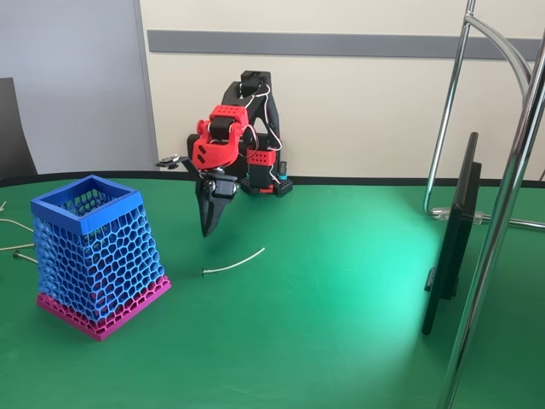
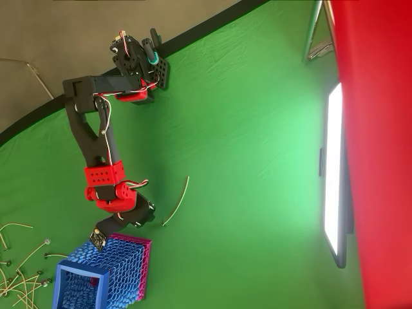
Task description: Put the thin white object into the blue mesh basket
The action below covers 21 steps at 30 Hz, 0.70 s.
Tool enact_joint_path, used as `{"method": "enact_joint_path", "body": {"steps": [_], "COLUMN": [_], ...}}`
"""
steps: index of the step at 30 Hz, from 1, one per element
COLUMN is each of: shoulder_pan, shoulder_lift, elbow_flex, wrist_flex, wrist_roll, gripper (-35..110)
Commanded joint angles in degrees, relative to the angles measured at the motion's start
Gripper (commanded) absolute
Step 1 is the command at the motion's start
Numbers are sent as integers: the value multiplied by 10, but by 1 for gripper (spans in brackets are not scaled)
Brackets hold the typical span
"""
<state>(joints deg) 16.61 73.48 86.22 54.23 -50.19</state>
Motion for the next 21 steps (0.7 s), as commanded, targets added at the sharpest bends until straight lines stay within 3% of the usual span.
{"method": "enact_joint_path", "body": {"steps": [1,11,21], "shoulder_pan": [4,-17,-26], "shoulder_lift": [-16,-91,-163], "elbow_flex": [-61,-139,-192], "wrist_flex": [25,68,68], "wrist_roll": [-11,-68,-70], "gripper": [10,17,16]}}
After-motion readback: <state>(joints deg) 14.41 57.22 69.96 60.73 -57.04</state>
